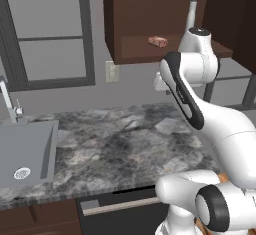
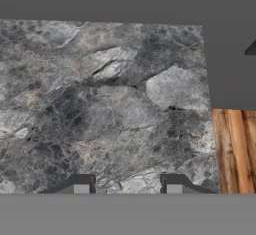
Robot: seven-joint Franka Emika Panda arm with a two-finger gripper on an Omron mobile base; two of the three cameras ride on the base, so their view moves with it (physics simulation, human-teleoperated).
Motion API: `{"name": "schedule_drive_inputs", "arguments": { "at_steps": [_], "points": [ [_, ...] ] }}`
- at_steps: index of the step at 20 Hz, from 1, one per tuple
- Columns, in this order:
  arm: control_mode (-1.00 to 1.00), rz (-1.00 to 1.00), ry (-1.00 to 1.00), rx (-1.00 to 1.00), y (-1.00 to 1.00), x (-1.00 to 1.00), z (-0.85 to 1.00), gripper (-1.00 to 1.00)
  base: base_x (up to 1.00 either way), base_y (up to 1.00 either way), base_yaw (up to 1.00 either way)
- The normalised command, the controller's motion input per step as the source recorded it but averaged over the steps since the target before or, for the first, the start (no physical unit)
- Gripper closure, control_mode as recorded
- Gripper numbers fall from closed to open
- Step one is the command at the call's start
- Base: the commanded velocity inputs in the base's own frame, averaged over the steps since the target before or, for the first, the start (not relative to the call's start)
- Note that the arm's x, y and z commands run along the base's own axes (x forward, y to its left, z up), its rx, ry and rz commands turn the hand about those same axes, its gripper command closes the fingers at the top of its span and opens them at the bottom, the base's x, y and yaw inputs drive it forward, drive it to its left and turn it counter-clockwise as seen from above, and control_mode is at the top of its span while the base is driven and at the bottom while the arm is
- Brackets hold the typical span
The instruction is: Locate and retrieve the bar soap and spray from the cabinet. Place them next to the sink.
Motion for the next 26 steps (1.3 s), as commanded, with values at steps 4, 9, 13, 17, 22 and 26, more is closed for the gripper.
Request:
{"name": "schedule_drive_inputs", "arguments": {
  "at_steps": [4,9,13,17,22,26],
  "points": [
    [-1.00,-0.02,-0.09,0.00,0.00,-0.12,0.00,-1.00,0.00,0.00,0.00],
    [-1.00,-0.17,-0.08,-0.03,-0.07,-0.12,-0.01,-1.00,0.00,0.00,0.00],
    [-1.00,-0.29,-0.05,-0.05,-0.01,-0.04,0.00,-1.00,0.00,0.00,0.00],
    [-1.00,-0.25,-0.11,0.00,0.00,-0.13,0.07,-1.00,0.00,0.00,0.00],
    [-1.00,-0.17,-0.10,0.00,-0.13,-0.10,0.08,-1.00,0.00,0.00,0.00],
    [-1.00,-0.13,-0.06,0.00,-0.17,-0.03,0.07,-1.00,0.00,0.00,0.00]
  ]
}}
